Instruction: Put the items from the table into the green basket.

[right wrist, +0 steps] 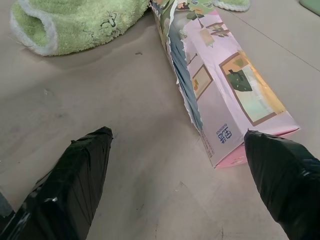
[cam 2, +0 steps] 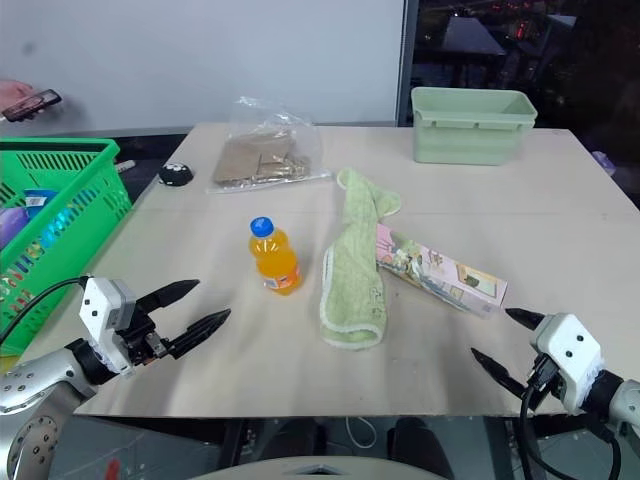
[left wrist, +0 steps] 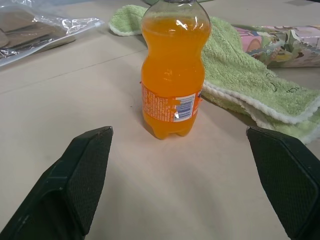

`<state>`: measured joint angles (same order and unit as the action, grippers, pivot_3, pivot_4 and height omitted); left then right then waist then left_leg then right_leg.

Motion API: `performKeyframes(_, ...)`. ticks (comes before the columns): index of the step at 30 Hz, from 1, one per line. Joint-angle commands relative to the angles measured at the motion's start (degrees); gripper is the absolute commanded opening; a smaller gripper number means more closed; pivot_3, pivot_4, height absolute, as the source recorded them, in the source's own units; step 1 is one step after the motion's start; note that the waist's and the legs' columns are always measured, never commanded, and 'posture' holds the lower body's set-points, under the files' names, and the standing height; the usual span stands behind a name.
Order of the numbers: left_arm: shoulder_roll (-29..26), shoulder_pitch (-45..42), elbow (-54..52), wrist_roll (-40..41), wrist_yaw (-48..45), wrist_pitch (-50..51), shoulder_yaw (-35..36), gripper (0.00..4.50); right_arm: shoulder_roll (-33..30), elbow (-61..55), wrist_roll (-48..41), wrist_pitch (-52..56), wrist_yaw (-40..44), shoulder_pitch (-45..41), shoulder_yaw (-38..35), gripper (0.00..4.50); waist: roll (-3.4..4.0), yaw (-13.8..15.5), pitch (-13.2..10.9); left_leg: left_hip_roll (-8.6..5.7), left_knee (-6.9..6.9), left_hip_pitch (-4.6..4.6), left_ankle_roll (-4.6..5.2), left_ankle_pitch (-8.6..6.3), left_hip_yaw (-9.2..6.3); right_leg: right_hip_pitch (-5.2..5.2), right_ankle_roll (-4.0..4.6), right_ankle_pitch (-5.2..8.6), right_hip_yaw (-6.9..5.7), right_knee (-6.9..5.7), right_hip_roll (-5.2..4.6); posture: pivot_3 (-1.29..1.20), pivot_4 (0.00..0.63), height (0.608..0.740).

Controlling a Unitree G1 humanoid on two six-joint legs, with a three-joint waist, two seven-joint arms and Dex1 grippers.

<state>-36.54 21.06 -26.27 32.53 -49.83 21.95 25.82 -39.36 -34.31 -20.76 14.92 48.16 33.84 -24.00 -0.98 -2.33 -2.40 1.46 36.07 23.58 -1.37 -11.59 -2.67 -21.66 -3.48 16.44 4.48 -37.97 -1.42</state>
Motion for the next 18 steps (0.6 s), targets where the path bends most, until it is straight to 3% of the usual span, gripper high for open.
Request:
performKeyframes(1,-0.2,-0.5,-1.5,0.4,-0.3,-1.7,-0.2,4.5,-0.3,-3.7,-0.4,3.2,-3.3,-8.8,3.9,4.49,0.0,0.0,0.0,0.0,0.0,0.0,0.0,0.0,0.0,0.0,0.0,0.0,0.0,0.0,0.0,0.0,0.0,0.74)
performKeyframes(5,0.3,-0.8,-3.9,3.5,-2.1,-2.4,0.0,4.5,-2.6,-2.6,-1.4,14.6,-5.0,-31.5,15.9,4.49,0.01,-1.5,-0.3,0.32,0.03,-0.55,-0.22,-0.14,0.54,0.22,0.07,-0.26,-0.32,0.02,-0.44,0.04,0.0,0.74)
performKeyframes(7,0.1,-0.6,-5.5,3.9,-2.3,-2.9,-0.1,4.5,-3.1,-0.4,-0.2,17.3,-4.6,-39.8,20.6,4.49,-0.2,-0.9,-0.1,0.33,-0.01,-0.93,-0.19,-0.15,0.57,0.33,0.07,-0.26,-0.36,0.02,-0.44,0.05,0.0,0.74)
performKeyframes(11,-0.1,-0.9,-8.7,4.5,-0.4,-2.1,-0.6,4.5,-1.9,6.4,3.7,20.7,-3.8,-53.8,30.8,4.49,-0.31,0.9,-0.1,0.33,-0.23,-0.7,0.18,-0.13,0.58,0.07,0.3,-0.37,-0.37,0.03,-0.39,0.07,0.0,0.74)
performKeyframes(18,0.5,-1.0,-14.2,5.4,3.9,-0.3,-2.1,4.5,8.9,27.9,12.4,19.5,-2.8,-73.3,45.7,4.49,-0.29,1.8,-0.1,0.38,-0.67,-0.74,0.2,-0.12,0.62,-0.06,0.3,-0.39,-0.32,0.02,-0.25,0.13,0.0,0.74)
